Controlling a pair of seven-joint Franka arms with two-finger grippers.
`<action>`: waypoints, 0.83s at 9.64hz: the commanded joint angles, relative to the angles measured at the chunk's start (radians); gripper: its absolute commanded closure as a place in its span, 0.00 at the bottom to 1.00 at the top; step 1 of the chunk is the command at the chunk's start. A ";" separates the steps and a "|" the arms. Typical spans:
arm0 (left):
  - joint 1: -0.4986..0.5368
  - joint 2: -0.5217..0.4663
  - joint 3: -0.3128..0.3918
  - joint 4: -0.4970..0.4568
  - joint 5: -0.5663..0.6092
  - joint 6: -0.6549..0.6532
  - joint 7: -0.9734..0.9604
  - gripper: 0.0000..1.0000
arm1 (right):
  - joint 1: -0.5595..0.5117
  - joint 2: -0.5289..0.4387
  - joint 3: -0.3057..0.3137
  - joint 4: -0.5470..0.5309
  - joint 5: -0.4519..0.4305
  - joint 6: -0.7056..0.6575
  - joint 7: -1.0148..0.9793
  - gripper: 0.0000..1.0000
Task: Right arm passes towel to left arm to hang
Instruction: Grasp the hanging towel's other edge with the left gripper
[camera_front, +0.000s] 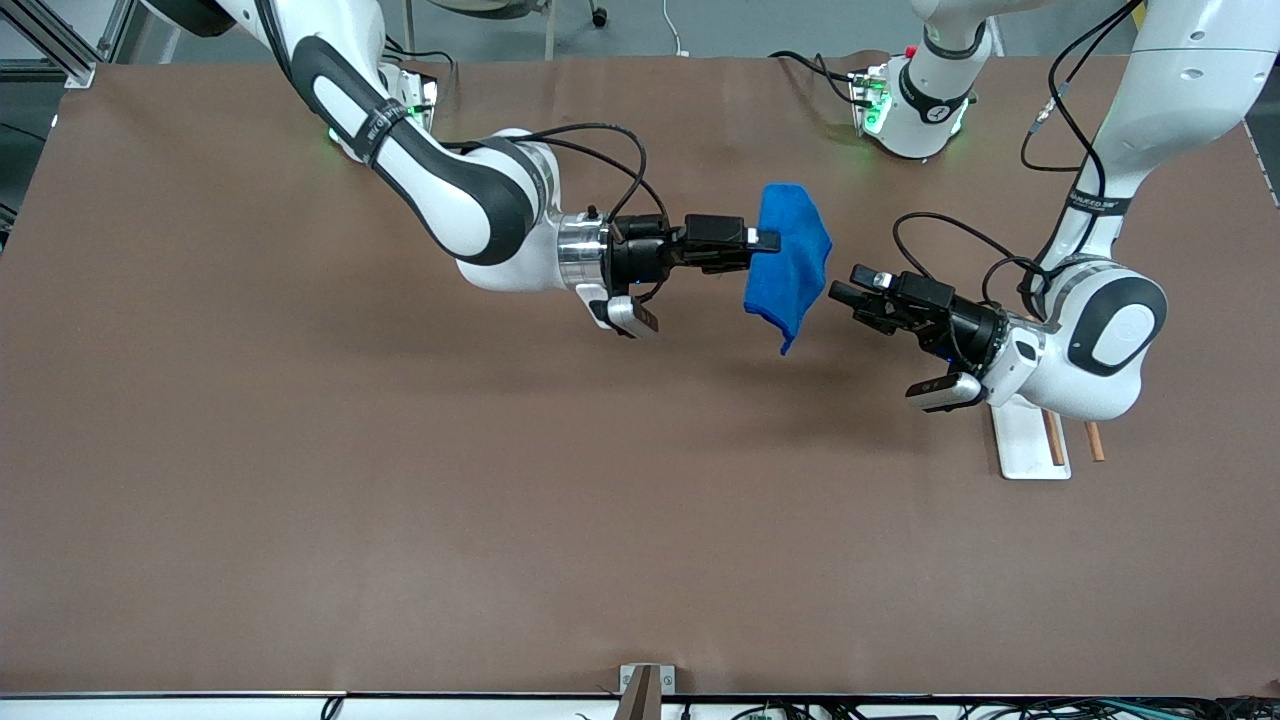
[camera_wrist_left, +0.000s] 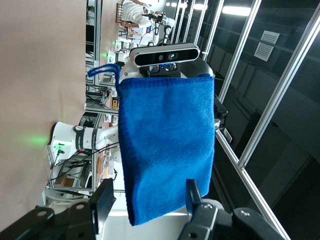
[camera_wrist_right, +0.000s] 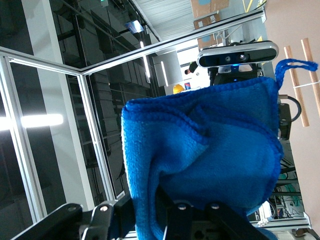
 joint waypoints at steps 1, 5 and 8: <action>-0.011 0.001 -0.014 -0.040 -0.056 0.011 0.006 0.37 | 0.006 0.011 0.011 0.025 0.033 0.014 -0.023 1.00; -0.015 0.001 -0.031 -0.037 -0.115 0.011 0.003 0.44 | 0.006 0.011 0.011 0.025 0.038 0.014 -0.023 1.00; -0.008 0.000 -0.031 -0.035 -0.115 0.011 0.001 0.78 | 0.008 0.011 0.011 0.023 0.041 0.014 -0.045 1.00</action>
